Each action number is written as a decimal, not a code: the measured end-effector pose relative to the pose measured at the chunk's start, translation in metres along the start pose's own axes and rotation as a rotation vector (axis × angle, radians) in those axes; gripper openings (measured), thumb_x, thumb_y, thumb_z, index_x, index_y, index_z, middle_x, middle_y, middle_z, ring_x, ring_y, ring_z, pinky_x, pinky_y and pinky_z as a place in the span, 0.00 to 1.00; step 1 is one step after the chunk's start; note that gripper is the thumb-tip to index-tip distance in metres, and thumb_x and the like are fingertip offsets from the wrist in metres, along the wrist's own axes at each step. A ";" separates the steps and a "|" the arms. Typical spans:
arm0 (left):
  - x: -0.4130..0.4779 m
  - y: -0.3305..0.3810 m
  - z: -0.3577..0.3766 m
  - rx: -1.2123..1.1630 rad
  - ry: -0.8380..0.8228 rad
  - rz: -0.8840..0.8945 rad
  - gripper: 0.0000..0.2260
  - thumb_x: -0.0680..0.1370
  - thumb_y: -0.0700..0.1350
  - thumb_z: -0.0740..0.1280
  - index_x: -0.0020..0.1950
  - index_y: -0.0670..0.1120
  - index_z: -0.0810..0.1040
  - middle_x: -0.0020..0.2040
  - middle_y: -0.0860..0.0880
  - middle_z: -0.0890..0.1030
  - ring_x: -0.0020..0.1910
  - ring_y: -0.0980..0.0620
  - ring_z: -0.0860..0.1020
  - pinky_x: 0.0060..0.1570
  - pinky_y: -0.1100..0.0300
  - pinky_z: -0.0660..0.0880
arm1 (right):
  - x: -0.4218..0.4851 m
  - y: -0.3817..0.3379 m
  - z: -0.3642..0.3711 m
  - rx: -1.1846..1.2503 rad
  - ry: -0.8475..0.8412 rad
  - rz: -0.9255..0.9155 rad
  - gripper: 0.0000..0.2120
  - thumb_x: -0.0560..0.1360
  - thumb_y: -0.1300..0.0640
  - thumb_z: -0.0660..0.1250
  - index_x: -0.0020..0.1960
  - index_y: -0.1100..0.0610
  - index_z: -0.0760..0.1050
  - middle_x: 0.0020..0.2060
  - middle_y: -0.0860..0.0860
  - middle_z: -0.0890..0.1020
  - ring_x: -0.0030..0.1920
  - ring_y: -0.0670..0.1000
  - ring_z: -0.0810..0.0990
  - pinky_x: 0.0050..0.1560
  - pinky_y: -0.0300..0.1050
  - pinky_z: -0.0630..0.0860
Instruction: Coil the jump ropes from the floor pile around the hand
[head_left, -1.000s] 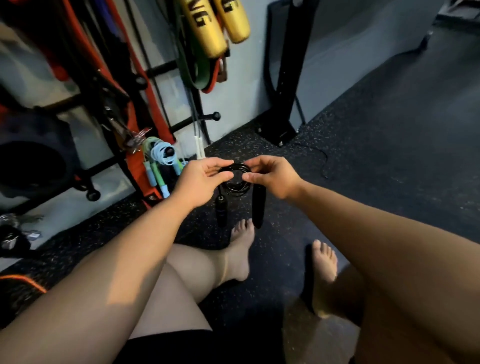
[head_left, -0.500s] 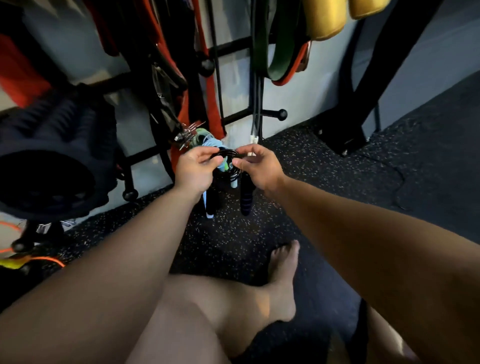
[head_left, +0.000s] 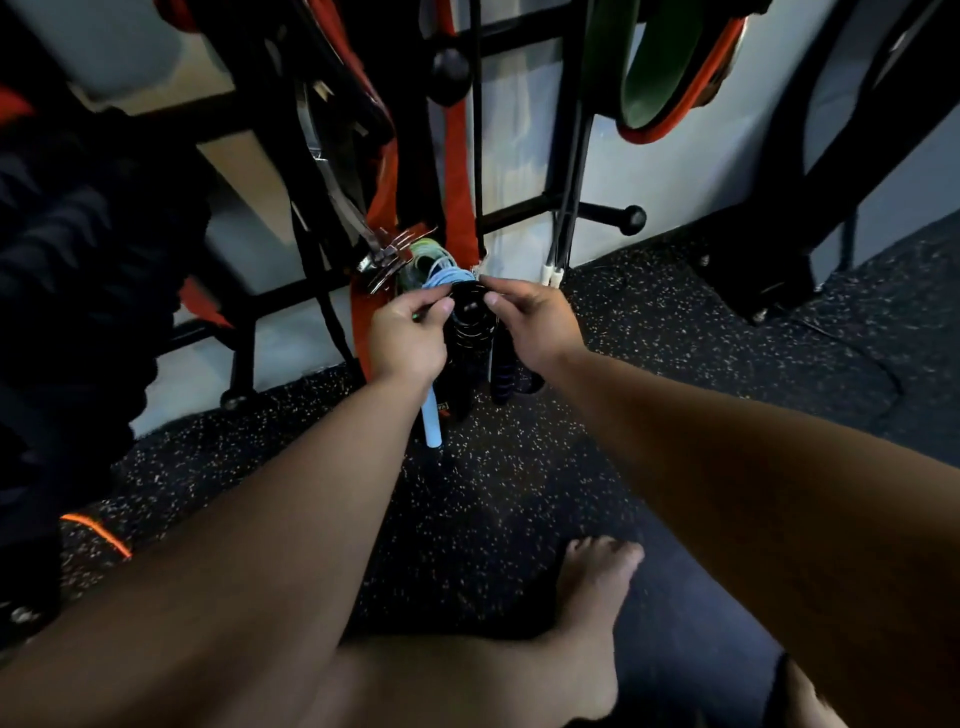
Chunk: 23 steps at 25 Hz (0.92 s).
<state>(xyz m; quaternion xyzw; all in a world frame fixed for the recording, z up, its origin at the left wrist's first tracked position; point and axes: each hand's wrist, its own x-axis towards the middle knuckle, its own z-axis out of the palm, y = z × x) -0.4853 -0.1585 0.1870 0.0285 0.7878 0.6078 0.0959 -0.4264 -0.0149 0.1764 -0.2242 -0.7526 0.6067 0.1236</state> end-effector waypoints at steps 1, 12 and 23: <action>0.003 -0.001 0.001 -0.015 0.007 -0.002 0.08 0.78 0.43 0.73 0.55 0.53 0.87 0.53 0.54 0.87 0.54 0.55 0.84 0.62 0.58 0.78 | 0.003 0.004 0.002 0.031 0.000 0.022 0.13 0.79 0.57 0.69 0.63 0.52 0.82 0.55 0.49 0.86 0.56 0.46 0.84 0.64 0.49 0.79; -0.001 -0.005 -0.004 0.020 -0.022 0.019 0.10 0.79 0.46 0.72 0.54 0.61 0.86 0.56 0.56 0.85 0.55 0.56 0.83 0.62 0.56 0.79 | -0.011 0.007 0.007 0.046 0.048 0.073 0.14 0.80 0.56 0.67 0.64 0.51 0.81 0.57 0.47 0.85 0.57 0.44 0.83 0.63 0.44 0.78; -0.024 -0.002 -0.024 0.109 -0.123 0.039 0.13 0.79 0.46 0.73 0.62 0.57 0.83 0.59 0.55 0.81 0.51 0.60 0.80 0.51 0.68 0.74 | -0.038 -0.013 0.000 -0.074 0.043 0.049 0.17 0.80 0.56 0.66 0.68 0.53 0.77 0.61 0.48 0.83 0.62 0.46 0.80 0.68 0.46 0.74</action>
